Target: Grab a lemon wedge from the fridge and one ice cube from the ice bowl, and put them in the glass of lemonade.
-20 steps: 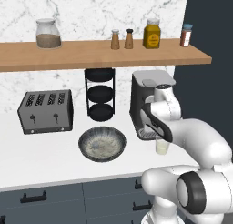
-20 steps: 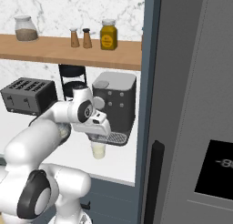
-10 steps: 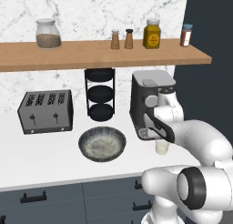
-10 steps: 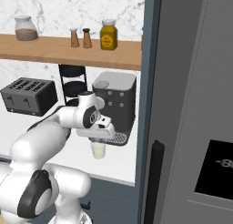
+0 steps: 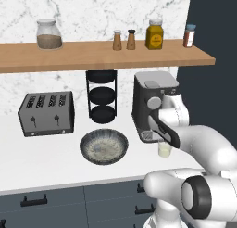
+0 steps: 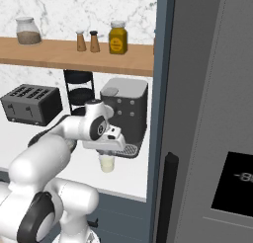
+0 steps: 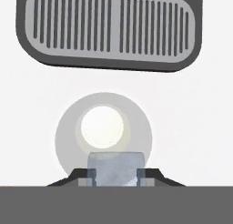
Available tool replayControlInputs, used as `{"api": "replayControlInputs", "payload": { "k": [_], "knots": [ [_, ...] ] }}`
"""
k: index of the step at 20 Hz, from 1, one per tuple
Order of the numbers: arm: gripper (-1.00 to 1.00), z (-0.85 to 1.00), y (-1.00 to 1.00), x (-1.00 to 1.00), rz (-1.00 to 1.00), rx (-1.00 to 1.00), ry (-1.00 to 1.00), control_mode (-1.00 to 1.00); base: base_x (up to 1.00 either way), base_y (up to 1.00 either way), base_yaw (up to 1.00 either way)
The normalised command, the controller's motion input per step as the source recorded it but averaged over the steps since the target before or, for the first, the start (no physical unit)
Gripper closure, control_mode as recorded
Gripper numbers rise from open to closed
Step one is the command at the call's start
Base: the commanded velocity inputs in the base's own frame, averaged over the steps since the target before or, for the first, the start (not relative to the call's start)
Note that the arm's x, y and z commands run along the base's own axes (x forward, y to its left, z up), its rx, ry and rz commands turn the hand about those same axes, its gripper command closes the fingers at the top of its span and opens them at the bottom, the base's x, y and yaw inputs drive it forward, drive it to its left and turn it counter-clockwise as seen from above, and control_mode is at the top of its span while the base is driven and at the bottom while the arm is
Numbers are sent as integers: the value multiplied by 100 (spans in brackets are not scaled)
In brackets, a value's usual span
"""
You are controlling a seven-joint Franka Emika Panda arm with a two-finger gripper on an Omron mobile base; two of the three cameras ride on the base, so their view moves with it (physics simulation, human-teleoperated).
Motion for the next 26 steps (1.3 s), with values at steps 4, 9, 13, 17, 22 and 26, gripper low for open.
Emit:
{"api": "replayControlInputs", "payload": {
  "k": [4, 9, 13, 17, 22, 26],
  "knots": [
    [100, 1, 3, 3, 0, 0, 0, -100, 0, 0, 0],
    [100, 0, 0, 23, 0, 0, 0, -100, 0, 0, 0],
    [100, 0, 0, 5, 0, 0, 0, -100, 0, 0, 0],
    [100, -15, 0, -1, 0, 0, 0, -100, 0, 0, 0],
    [100, -1, 0, -6, 0, 0, 0, -100, 0, 0, 0],
    [-100, 0, 0, 0, 0, 0, 0, -100, 0, 0, 0]
  ]
}}
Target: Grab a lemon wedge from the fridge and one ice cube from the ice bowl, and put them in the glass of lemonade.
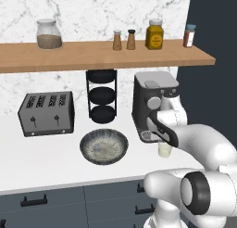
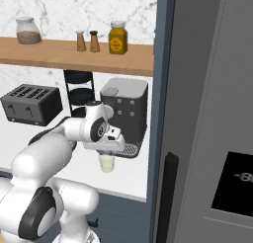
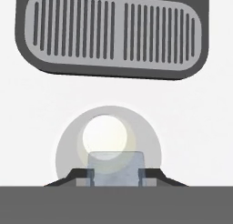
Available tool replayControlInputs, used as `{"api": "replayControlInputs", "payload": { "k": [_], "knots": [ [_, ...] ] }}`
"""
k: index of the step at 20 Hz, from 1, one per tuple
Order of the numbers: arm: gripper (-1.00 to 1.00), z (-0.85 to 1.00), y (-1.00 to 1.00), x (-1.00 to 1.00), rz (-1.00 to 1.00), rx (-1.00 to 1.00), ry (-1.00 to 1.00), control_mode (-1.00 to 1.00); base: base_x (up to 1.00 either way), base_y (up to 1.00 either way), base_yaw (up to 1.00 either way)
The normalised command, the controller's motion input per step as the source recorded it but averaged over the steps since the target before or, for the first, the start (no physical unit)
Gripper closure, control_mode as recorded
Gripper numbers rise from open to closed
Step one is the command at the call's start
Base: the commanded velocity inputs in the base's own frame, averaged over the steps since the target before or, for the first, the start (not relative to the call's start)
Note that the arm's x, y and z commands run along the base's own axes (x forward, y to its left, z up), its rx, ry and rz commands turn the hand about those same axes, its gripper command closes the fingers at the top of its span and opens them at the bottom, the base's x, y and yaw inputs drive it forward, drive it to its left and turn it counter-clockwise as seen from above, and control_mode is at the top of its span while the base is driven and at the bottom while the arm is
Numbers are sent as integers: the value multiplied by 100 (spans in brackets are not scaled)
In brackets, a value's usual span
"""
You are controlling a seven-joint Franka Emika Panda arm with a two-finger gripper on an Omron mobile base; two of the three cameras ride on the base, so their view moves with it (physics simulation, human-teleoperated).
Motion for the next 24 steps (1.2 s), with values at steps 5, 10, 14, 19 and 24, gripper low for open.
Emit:
{"api": "replayControlInputs", "payload": {
  "k": [5, 10, 14, 19, 24],
  "knots": [
    [-100, 0, 0, 0, 0, 0, 0, -100, 0, 0, 0],
    [-100, 4, 0, 0, 0, 0, 0, -100, 0, 0, 0],
    [-100, 15, 0, -7, 0, 3, 0, -100, 0, 0, 0],
    [-100, 14, -5, -27, 0, 8, -2, -100, 0, 0, 0],
    [-100, 9, -3, -16, 0, 7, -5, -100, 0, 0, 0]
  ]
}}
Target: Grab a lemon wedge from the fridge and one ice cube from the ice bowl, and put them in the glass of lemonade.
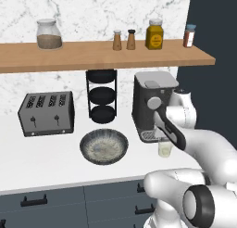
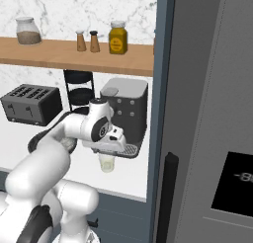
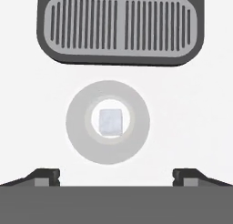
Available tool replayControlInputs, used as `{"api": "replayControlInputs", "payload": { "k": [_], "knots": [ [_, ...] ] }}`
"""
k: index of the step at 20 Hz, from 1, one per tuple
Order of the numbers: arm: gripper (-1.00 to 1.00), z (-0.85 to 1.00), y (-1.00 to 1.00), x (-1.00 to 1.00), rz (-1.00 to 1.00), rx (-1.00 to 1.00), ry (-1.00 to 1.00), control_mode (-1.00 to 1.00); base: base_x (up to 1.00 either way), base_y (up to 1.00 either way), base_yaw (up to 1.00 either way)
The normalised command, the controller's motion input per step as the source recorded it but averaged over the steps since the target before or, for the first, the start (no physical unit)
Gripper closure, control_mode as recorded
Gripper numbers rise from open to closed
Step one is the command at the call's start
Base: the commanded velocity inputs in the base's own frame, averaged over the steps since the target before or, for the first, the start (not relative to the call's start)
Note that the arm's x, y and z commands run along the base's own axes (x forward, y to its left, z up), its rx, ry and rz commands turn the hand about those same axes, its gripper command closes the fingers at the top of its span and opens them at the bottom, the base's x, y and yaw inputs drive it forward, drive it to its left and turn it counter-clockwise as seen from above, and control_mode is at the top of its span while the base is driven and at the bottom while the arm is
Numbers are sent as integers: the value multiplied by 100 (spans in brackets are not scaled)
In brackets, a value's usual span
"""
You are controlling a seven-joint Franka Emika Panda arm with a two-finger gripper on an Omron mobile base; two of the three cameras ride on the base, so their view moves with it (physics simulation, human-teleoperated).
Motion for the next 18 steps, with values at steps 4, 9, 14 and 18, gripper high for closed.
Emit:
{"api": "replayControlInputs", "payload": {
  "k": [4, 9, 14, 18],
  "knots": [
    [-100, 37, 28, -12, 0, 6, -6, -100, 0, 0, 0],
    [-100, 83, 28, -71, 1, 1, 0, -100, 0, 0, 0],
    [-100, 46, 1, -96, 0, 0, 0, -100, 0, 0, 0],
    [-100, 1, 3, -87, 0, 0, -4, -100, 0, 0, 0]
  ]
}}
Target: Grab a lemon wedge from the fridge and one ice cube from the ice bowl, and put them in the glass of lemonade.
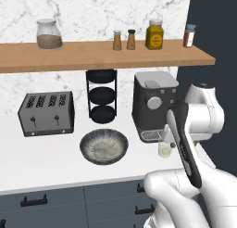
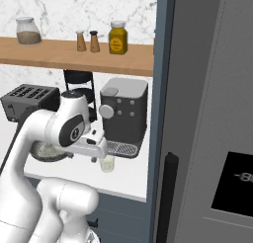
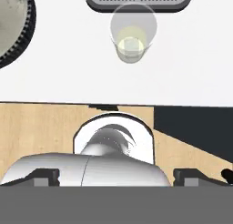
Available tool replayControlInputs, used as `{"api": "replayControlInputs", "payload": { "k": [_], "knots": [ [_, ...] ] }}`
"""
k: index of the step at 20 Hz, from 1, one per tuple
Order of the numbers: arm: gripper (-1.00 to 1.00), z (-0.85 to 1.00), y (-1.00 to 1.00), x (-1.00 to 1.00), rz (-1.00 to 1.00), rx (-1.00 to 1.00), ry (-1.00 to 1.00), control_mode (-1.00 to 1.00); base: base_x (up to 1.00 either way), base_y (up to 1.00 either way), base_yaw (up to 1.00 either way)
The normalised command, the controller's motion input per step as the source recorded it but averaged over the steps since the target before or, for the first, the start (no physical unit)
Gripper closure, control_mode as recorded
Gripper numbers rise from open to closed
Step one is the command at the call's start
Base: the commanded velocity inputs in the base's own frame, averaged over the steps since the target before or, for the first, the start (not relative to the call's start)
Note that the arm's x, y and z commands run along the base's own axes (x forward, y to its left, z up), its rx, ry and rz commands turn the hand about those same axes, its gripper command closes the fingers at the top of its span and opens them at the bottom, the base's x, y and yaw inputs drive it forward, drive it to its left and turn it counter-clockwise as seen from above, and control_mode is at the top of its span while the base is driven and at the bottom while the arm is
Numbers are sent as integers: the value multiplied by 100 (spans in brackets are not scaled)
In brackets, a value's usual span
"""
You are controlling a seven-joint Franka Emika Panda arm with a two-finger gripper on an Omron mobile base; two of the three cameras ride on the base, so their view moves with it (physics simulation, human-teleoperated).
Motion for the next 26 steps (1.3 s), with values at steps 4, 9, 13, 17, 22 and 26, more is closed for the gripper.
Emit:
{"api": "replayControlInputs", "payload": {
  "k": [4, 9, 13, 17, 22, 26],
  "knots": [
    [-100, 1, 11, -23, 2, 0, -9, -100, 0, 0, 0],
    [-100, 0, 0, 0, 0, 0, 0, -100, 0, 0, 0],
    [-100, 0, 0, 0, 0, 0, 0, 100, -25, 0, -14],
    [-100, 0, 0, 0, 0, 0, 0, 100, -63, 9, -64],
    [-100, 0, 0, 0, 0, 0, 0, 100, -48, 7, -73],
    [-100, 0, 0, 0, 0, 0, 0, 100, -41, -16, -59]
  ]
}}
